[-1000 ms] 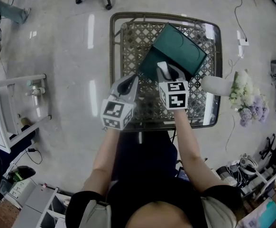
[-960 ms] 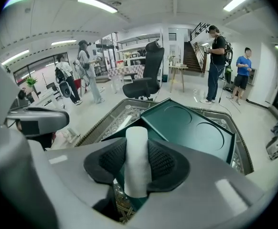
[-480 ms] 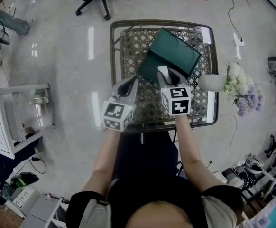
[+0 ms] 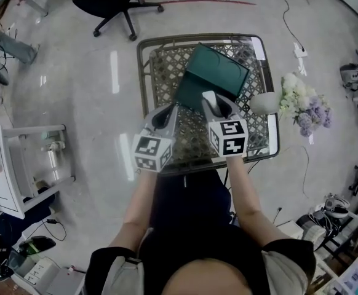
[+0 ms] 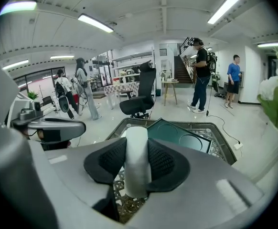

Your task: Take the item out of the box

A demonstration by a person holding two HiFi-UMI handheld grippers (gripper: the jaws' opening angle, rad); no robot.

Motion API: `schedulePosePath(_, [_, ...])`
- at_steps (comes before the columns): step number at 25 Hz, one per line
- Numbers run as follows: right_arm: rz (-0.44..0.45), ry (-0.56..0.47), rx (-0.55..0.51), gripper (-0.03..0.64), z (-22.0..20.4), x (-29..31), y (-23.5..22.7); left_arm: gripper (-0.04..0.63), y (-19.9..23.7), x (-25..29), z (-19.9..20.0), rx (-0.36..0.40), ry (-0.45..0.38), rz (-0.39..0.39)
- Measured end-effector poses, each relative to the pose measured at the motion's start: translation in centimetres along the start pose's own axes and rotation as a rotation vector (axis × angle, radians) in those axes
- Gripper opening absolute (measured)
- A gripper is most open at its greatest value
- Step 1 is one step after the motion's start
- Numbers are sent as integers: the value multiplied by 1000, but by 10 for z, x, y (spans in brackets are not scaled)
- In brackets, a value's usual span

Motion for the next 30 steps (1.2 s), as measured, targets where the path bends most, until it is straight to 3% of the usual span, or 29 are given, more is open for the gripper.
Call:
schedulePosePath(17, [-58,-154,86,133,12,-66,2,6,-23,-13,28,72,-46,-68])
schedulePosePath(30, [-110,-332,18,133,33,-127,10,6,-50,-36,62,139,-133,-151])
Point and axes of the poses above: the fingertips, and each gripper's own axes: x forward along the fingers, y to its left, z out of its top, the point moved 6 cm from there along -x, backward along the fingers, and after that the axes turned 8 degrees about z, right-handed, at the moved point
